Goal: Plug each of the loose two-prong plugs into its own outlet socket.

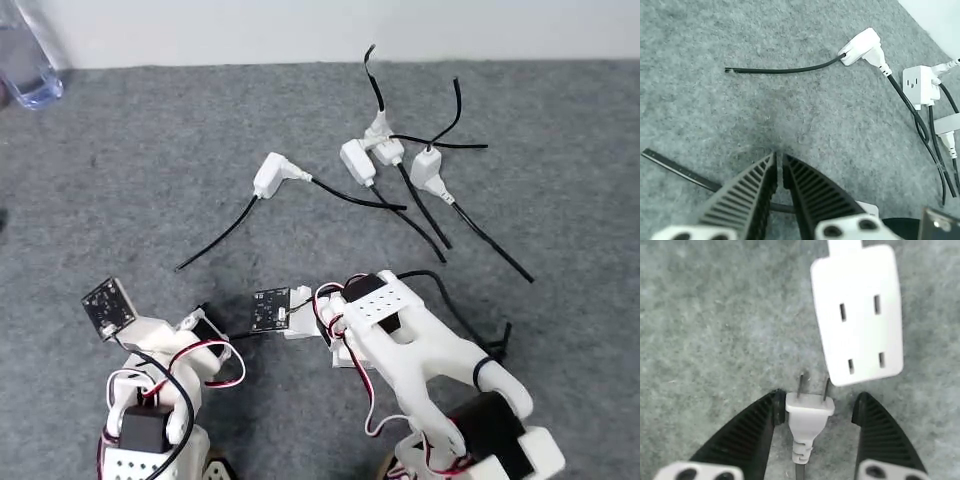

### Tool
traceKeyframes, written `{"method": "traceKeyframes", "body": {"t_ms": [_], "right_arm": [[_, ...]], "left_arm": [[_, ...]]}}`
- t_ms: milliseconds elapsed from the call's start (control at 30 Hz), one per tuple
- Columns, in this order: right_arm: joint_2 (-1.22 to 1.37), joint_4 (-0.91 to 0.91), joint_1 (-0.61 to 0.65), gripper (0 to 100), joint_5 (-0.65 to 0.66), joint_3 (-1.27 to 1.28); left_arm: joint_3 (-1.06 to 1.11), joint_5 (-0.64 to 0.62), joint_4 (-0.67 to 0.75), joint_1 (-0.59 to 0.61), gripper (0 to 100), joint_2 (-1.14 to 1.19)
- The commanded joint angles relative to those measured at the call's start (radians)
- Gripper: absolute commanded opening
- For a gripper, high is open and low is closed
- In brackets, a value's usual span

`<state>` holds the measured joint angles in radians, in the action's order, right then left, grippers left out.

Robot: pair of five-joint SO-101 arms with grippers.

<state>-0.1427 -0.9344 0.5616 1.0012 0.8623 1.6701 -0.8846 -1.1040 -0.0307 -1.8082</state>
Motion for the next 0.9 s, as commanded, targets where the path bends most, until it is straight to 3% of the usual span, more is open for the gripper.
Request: {"method": "traceKeyframes", "body": {"t_ms": [0,233,533,867], "right_arm": [[0.010,0.025,0.001,22.9,-0.009,-0.048],[0.012,0.025,0.004,22.4,-0.048,-0.048],[0.013,0.027,0.007,0.8,-0.075,-0.048],[0.013,0.030,0.002,1.0,-0.080,-0.041]], "left_arm": [[-0.004,0.009,-0.002,0.003,2,-0.012],[-0.004,0.009,-0.002,0.003,2,-0.012],[-0.004,0.009,-0.002,0.003,2,-0.012],[-0.004,0.009,-0.002,0.003,2,-0.012]]}}
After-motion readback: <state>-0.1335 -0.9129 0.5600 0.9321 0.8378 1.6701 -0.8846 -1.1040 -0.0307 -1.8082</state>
